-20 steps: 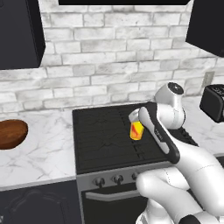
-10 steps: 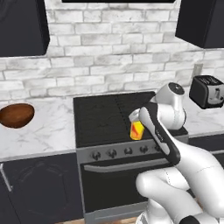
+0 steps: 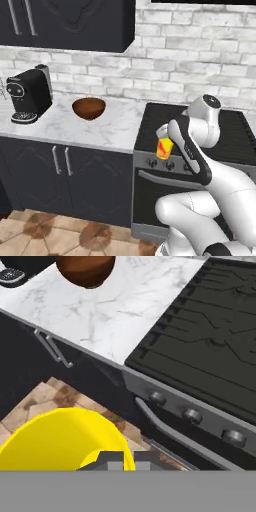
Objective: Pick the cup and bowl from the counter and place them on the counter next to the sink.
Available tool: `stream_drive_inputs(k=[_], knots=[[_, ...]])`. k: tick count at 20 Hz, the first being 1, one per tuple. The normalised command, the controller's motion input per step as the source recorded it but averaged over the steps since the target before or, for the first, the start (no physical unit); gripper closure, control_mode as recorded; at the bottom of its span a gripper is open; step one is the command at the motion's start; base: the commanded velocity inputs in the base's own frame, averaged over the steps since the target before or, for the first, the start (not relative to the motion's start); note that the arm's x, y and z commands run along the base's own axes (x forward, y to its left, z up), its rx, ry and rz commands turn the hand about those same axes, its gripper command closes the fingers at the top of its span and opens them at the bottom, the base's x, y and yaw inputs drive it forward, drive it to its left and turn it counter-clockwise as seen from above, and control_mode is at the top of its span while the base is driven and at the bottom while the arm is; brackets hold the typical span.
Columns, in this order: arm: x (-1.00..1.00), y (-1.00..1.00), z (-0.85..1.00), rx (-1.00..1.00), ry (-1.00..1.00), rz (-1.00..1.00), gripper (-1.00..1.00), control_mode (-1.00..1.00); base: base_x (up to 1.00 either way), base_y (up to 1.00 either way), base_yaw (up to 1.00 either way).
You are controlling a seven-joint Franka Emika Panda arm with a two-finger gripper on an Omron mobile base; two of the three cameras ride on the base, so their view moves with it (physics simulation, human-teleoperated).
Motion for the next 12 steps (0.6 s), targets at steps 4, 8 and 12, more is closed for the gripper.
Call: stream_drive_inputs(k=[4,8,12], knots=[[0.0,0.0,0.0,0.0,0.0,0.0,1.0,1.0,-0.26,0.4,0.78],[0.0,0.0,0.0,0.0,0.0,0.0,1.0,1.0,-0.1,0.36,0.75],[0.0,0.0,0.0,0.0,0.0,0.0,1.0,1.0,-0.12,0.38,0.71]])
